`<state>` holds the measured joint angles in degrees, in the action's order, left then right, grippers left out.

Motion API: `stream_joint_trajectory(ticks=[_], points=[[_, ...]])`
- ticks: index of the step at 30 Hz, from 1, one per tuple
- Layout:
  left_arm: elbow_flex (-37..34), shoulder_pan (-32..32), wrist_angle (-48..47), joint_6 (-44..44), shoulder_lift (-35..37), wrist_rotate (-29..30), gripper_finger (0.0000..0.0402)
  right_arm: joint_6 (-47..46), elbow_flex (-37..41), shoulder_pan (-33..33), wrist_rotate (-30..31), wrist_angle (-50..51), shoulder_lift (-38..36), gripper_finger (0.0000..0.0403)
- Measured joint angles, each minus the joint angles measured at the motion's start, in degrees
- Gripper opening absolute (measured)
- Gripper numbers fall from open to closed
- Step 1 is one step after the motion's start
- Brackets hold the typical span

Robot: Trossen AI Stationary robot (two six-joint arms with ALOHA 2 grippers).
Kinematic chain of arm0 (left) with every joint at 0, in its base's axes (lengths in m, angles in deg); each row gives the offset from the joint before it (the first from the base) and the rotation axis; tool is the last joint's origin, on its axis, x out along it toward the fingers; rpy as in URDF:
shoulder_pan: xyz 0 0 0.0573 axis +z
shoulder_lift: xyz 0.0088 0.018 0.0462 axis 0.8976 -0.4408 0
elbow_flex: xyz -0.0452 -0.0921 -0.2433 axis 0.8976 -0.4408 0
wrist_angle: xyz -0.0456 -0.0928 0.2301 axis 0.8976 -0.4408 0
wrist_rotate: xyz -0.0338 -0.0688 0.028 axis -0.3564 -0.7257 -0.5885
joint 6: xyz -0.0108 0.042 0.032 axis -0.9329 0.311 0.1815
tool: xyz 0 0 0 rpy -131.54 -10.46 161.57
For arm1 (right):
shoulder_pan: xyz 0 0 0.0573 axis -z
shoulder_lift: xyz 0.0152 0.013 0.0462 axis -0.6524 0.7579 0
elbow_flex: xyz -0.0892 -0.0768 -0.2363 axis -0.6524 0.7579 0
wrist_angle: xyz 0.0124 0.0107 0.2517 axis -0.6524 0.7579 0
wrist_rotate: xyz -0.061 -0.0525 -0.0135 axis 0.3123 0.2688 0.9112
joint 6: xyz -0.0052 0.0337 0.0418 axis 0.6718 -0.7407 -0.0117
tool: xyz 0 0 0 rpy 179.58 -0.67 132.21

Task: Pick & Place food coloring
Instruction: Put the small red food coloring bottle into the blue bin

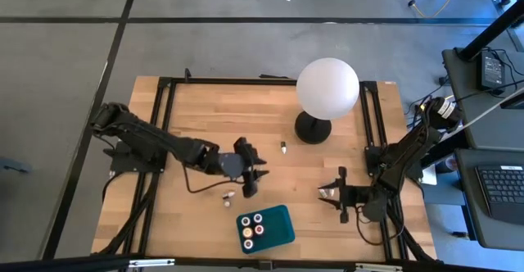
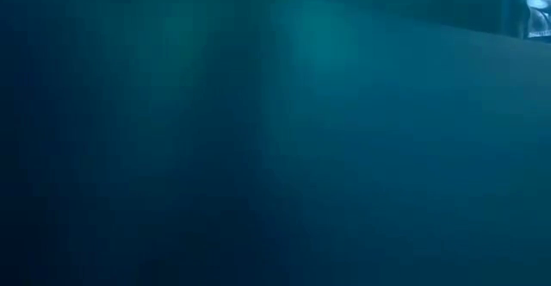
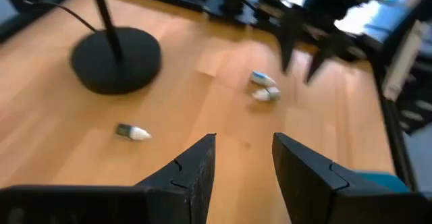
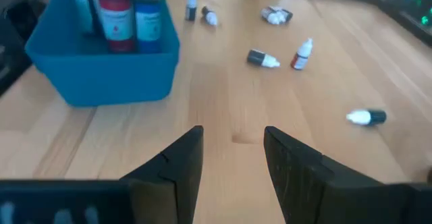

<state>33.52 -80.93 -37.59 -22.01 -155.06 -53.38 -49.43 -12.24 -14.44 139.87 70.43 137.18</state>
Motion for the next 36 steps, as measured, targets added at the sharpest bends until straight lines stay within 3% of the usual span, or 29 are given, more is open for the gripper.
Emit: stream_joint_trajectory(ticks=[6, 14, 19, 25, 29, 36], points=[[0.0, 3.6, 1.9, -1.1, 0.0, 2.6, 0.0144, 15.7, -1.0, 1.0, 2.5, -0.5, 0.0, 0.0161], [0.0, 6.8, 3.6, -0.2, 0.0, 0.3, 0.0147, 14.5, -0.5, 4.0, -10.4, -1.2, -2.0, 0.0161], [0.0, 8.0, 3.2, 0.1, 0.0, -0.4, 0.0153, 11.3, 5.0, 5.9, -15.5, -3.4, -5.1, 0.0161], [0.0, 8.9, 2.4, 0.6, 0.0, -0.9, 0.0155, 14.0, 13.2, 5.9, -18.5, -17.0, -10.5, 0.0161], [0.0, 9.1, 1.6, 0.6, -1.4, -1.3, 0.0165, 14.5, 15.2, 5.9, -19.7, -19.2, -13.8, 0.0161], [0.0, 10.4, 1.7, 0.6, -6.5, -1.3, 0.0222, 15.1, 15.3, 5.9, -20.1, -19.1, -15.8, 0.0161]])
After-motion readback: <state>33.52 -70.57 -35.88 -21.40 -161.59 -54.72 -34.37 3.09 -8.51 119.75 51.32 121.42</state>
